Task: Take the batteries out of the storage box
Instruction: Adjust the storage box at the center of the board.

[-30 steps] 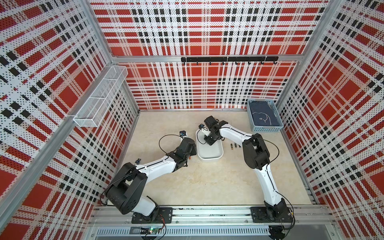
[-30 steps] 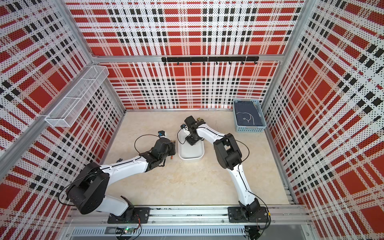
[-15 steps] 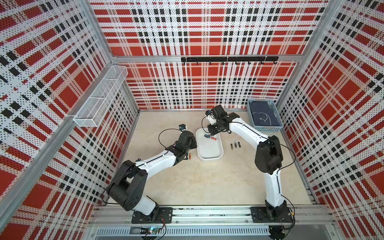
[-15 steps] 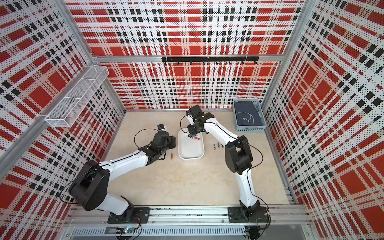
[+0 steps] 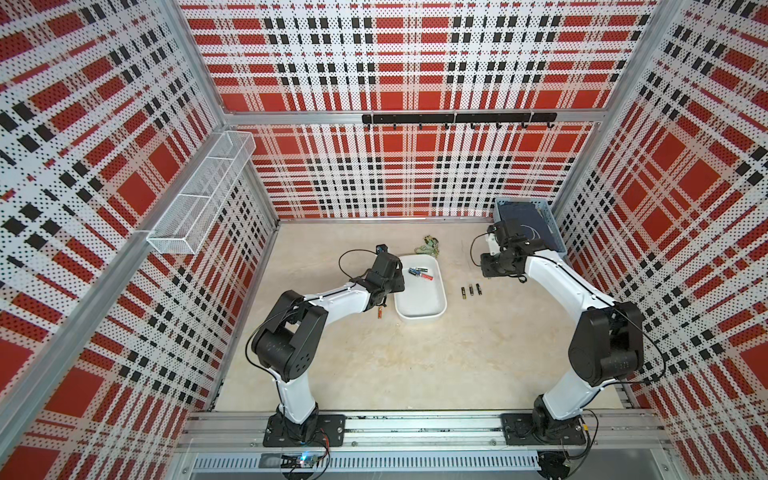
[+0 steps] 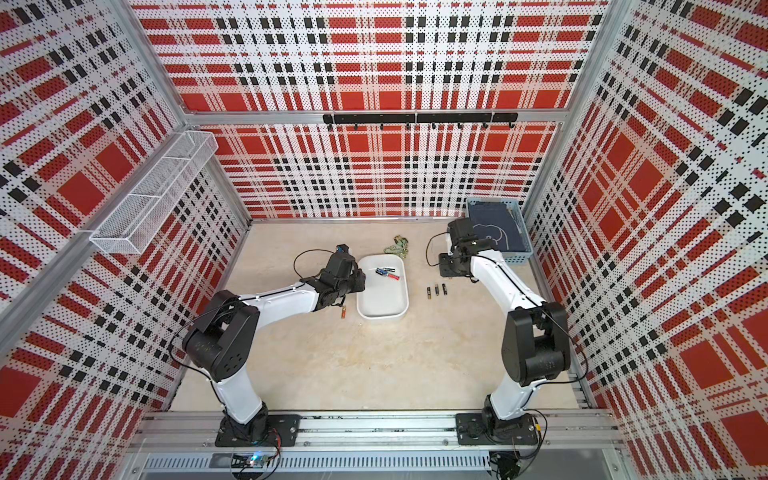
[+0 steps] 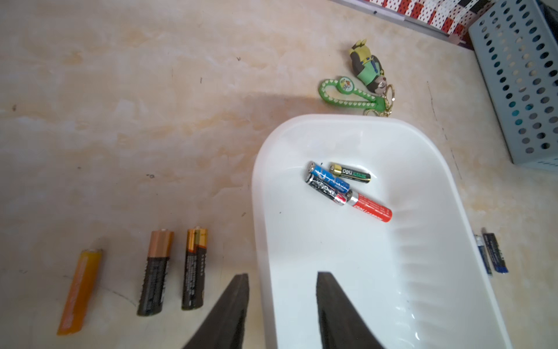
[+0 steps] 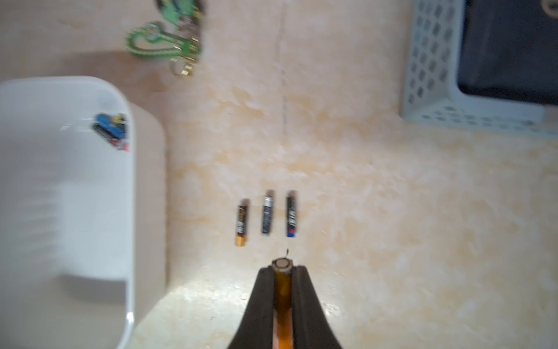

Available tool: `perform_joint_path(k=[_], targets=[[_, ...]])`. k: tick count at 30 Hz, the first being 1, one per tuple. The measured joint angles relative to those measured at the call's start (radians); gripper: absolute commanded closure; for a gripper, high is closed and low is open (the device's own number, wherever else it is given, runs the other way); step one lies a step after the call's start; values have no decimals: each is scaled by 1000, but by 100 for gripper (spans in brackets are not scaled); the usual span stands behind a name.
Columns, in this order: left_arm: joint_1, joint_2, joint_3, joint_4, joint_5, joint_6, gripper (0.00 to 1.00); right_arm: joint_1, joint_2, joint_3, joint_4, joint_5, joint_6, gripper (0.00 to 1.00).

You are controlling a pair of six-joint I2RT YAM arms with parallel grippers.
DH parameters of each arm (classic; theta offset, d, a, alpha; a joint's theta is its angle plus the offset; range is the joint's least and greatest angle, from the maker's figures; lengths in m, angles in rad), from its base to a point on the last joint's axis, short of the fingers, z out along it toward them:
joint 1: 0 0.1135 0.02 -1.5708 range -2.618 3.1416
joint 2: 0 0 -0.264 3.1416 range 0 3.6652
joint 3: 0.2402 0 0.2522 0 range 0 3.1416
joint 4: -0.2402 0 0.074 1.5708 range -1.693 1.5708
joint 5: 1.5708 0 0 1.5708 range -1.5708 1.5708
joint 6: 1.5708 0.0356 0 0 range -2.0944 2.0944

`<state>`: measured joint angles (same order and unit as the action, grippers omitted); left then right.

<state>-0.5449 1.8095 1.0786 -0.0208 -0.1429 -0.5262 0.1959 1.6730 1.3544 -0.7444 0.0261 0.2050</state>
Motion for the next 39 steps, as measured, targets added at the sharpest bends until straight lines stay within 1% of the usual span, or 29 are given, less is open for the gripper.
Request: perform_joint_path(k=[3,6,7,10,13,19,24,31,35,39], targets=[[0,23,11,-9,4,10,66,-27,2,-76,10,45,-1,100],[0,40,13,-20,3,20,70,-31,16,-116,20,63,-1,100],[0,44,13,-23,0,21,71,-33,24,-124,30,67,-1,100],[-4,58,28,-41,-15,35,82,-35,60,-129,56,76,0,100],[-8,69,50,-56,-32,53,87,-35,103,-132,90,65,4,100],[-21,88,79,-85,-68,83,87,-32,123,-185,137,30,29,100],[-25,93,96,-111,-76,81,87,3,116,-261,170,14,74,99],[-29,90,99,-127,-60,-18,89,108,38,-370,198,-17,166,99],[-40,74,77,-126,-49,-71,89,141,32,-380,219,-30,204,99],[-54,64,67,-128,-48,-99,89,159,35,-379,236,-41,225,99]])
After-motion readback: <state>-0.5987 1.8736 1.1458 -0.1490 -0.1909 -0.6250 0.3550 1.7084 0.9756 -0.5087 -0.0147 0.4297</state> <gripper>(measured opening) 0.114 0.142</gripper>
